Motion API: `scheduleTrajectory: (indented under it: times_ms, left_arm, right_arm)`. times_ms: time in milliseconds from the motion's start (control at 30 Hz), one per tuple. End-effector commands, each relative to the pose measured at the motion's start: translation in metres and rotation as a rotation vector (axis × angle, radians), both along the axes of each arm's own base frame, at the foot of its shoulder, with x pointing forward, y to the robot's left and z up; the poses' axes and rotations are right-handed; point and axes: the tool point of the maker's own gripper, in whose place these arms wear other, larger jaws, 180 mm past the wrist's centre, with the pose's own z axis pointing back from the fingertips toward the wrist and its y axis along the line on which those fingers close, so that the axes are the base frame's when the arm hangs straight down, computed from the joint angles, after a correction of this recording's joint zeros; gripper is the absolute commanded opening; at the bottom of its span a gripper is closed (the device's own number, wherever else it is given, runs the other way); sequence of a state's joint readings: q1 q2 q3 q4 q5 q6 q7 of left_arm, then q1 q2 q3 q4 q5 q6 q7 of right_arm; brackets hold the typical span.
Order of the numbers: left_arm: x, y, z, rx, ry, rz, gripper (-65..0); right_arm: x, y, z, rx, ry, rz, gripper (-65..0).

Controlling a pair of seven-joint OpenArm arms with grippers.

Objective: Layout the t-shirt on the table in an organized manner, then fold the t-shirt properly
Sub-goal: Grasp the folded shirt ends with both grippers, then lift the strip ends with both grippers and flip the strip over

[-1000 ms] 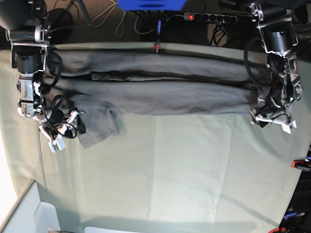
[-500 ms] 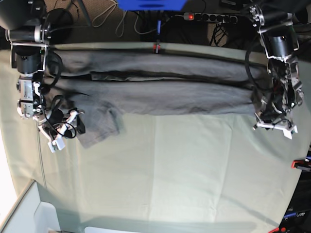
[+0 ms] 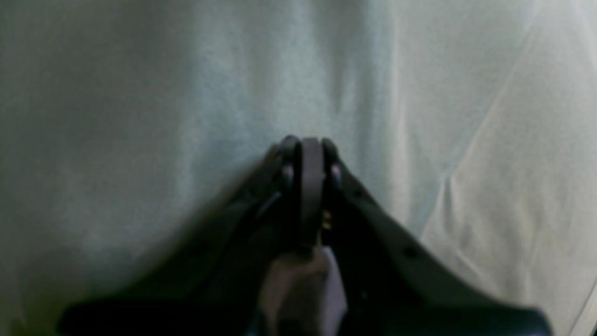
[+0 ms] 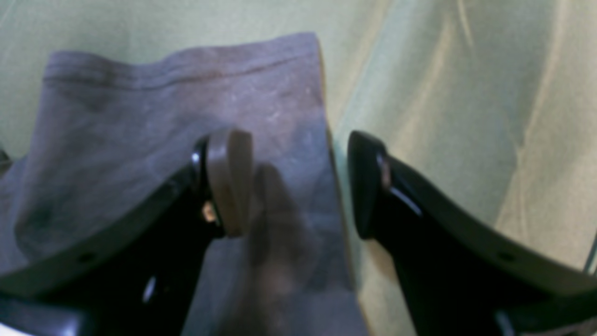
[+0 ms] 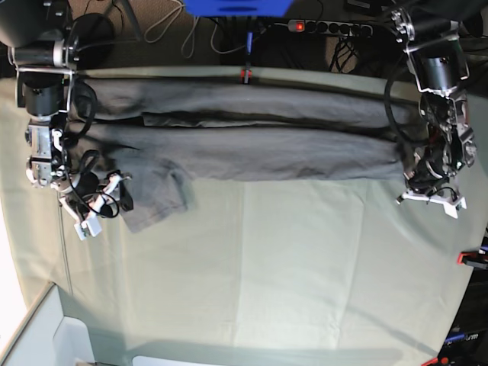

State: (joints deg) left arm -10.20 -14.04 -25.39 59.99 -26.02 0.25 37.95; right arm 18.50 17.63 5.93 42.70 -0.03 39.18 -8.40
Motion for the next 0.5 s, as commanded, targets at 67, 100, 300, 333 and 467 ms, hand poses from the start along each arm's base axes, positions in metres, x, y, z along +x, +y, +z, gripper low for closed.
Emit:
scheduleTrajectory:
  times_ms: [67, 100, 300, 333, 467]
  left_arm:
    - [0.023, 0.008, 0.039, 0.044, -0.111, -0.005, -65.0]
    - [0.025, 0.008, 0.044, 0.05, -0.125, -0.006, -65.0]
    - [0.028, 0.009, 0.05, 0.059, -0.141, -0.009, -65.0]
    - [0.028, 0.009, 0.05, 0.059, -0.141, -0.009, -65.0]
    - [0.028, 0.009, 0.05, 0.059, -0.141, -0.009, -65.0]
  right_arm:
    - [0.029, -0.002, 0.032, 0.014, -0.097, 0.005, -31.8]
    - [0.033, -0.001, 0.035, 0.016, -0.105, 0.005, -31.8]
    - [0.047, 0.008, 0.047, 0.031, -0.134, 0.011, -31.7]
    - [0.047, 0.009, 0.047, 0.033, -0.135, 0.011, -31.7]
    - [0.047, 0.01, 0.045, 0.039, -0.127, 0.008, -31.7]
